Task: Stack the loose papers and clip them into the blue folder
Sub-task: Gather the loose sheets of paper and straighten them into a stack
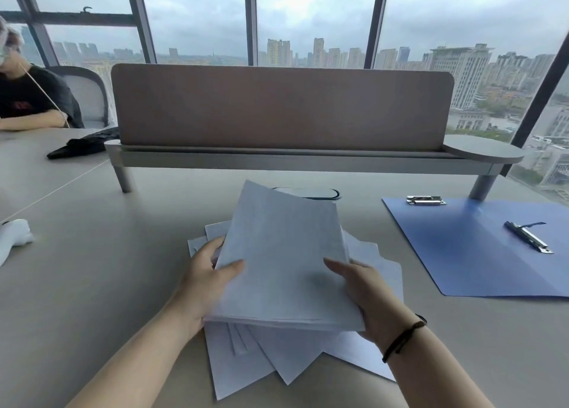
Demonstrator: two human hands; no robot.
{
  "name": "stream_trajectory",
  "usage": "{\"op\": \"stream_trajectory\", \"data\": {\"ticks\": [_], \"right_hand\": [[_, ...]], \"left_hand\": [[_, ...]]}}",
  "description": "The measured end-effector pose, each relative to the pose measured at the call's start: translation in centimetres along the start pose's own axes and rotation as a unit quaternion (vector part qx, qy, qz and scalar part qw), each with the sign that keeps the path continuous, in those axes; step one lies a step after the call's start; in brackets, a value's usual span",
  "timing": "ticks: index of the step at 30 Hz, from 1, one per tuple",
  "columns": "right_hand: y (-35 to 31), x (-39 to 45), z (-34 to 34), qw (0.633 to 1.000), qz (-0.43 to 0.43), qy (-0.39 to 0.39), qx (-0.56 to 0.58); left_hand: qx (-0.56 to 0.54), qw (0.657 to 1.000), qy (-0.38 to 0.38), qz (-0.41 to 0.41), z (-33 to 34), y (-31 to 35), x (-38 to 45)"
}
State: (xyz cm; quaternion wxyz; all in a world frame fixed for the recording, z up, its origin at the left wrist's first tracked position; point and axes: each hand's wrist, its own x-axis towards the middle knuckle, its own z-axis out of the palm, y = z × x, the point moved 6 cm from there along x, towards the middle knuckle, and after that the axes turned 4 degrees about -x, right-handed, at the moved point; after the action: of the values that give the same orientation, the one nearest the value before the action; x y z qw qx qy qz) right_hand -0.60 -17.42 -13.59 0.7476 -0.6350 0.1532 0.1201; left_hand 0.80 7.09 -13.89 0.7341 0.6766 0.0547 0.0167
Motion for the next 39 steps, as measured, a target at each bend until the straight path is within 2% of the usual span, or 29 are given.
{"op": "stream_trajectory", "data": {"ticks": [4,10,15,20,22,23,24,26,27,28,30,33,36,39], "right_hand": [[0.6,-0.1,-0.2,0.999,0.045,0.0,-0.014],[0.8,-0.2,0.0,0.998,0.063,-0.01,-0.022],[-0.1,-0.1,0.0,0.996,-0.012,-0.033,-0.087],[-1.6,-1.3,1.2,0.99,-0.069,-0.1,-0.065],[-2.3,-1.5,0.8,0.988,-0.1,-0.059,-0.106],[-2.6,-1.2,0.1,0.977,-0.132,-0.006,-0.166],[-2.8,-0.5,-0.9,0.951,-0.166,0.06,-0.255],[-3.1,0.4,-2.4,0.856,-0.202,0.181,-0.441],[-3.0,0.4,-2.9,0.813,-0.19,0.213,-0.507],[-2.7,0.4,-3.2,0.785,-0.162,0.222,-0.556],[-1.9,0.5,-3.3,0.743,-0.112,0.182,-0.634],[-1.3,0.3,-2.1,0.686,-0.095,0.136,-0.708],[-1.3,0.2,-1.7,0.69,-0.103,0.137,-0.703],[-1.4,0.4,-1.8,0.758,-0.094,0.125,-0.633]], "left_hand": [[-0.027,0.996,0.024,-0.079,-0.3,-0.8,0.1],[-0.054,0.986,-0.043,-0.15,0.2,-1.4,-0.5],[-0.112,0.976,-0.053,-0.178,0.3,-1.2,-0.7],[-0.16,0.962,-0.047,-0.216,0.0,-1.4,-0.7],[-0.151,0.964,-0.045,-0.214,-0.2,-1.4,-0.6],[-0.139,0.969,-0.033,-0.203,-0.5,-1.3,-0.5],[-0.125,0.974,-0.017,-0.187,-0.9,-1.3,-0.2],[-0.112,0.981,0.018,-0.159,-1.5,-1.3,0.1],[-0.116,0.982,0.035,-0.148,-1.7,-1.3,0.3],[-0.128,0.98,0.049,-0.141,-1.8,-1.3,0.3],[-0.169,0.973,0.071,-0.139,-1.8,-1.5,0.4],[-0.22,0.961,0.096,-0.137,-2.2,-1.4,0.5],[-0.24,0.957,0.092,-0.137,-2.3,-1.0,0.4],[-0.234,0.958,0.095,-0.135,-2.2,-1.0,0.4]]}}
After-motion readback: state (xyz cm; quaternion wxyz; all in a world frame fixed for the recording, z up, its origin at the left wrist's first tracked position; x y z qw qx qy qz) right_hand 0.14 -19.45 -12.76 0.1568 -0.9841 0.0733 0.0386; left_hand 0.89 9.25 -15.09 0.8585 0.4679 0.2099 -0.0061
